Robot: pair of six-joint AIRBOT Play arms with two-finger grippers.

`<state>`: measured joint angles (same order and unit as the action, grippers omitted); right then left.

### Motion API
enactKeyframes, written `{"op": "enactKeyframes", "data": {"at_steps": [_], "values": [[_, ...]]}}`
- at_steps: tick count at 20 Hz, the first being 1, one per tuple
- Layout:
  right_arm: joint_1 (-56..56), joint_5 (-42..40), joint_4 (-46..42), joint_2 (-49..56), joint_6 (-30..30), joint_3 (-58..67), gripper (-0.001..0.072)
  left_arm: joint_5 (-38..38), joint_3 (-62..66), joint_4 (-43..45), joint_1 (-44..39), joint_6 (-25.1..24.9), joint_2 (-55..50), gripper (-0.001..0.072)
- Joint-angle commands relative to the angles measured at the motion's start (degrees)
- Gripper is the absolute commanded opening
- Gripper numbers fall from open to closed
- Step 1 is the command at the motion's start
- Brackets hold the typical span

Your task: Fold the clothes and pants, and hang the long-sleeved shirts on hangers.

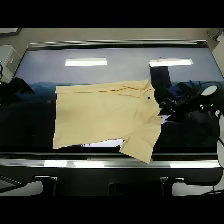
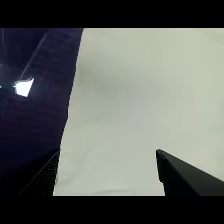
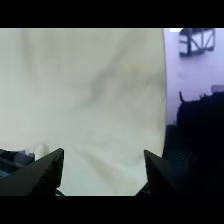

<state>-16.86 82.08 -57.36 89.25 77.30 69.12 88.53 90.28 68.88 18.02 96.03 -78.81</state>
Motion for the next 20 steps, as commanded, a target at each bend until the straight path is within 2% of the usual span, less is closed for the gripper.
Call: {"op": "enactKeyframes", "data": {"at_steps": [1,8,12,20], "values": [[-0.5,-4.6,1.7,-2.0,-4.1,-11.3,0.0564,0.5,-11.8,-0.3,0.0,-0.8,8.6,0.0717],[-3.4,-5.5,3.8,-3.0,-7.1,-14.2,0.0565,0.1,-26.5,-1.0,0.0,-1.7,21.0,0.0717],[-8.6,-5.1,6.8,-3.7,-8.2,-14.5,0.0562,-0.3,-27.7,-1.4,0.0,-1.7,21.9,0.0717],[-7.1,-6.6,7.9,-3.5,-9.4,-18.3,0.0547,-1.6,-27.6,-4.2,0.0,-1.7,21.9,0.0717]]}}
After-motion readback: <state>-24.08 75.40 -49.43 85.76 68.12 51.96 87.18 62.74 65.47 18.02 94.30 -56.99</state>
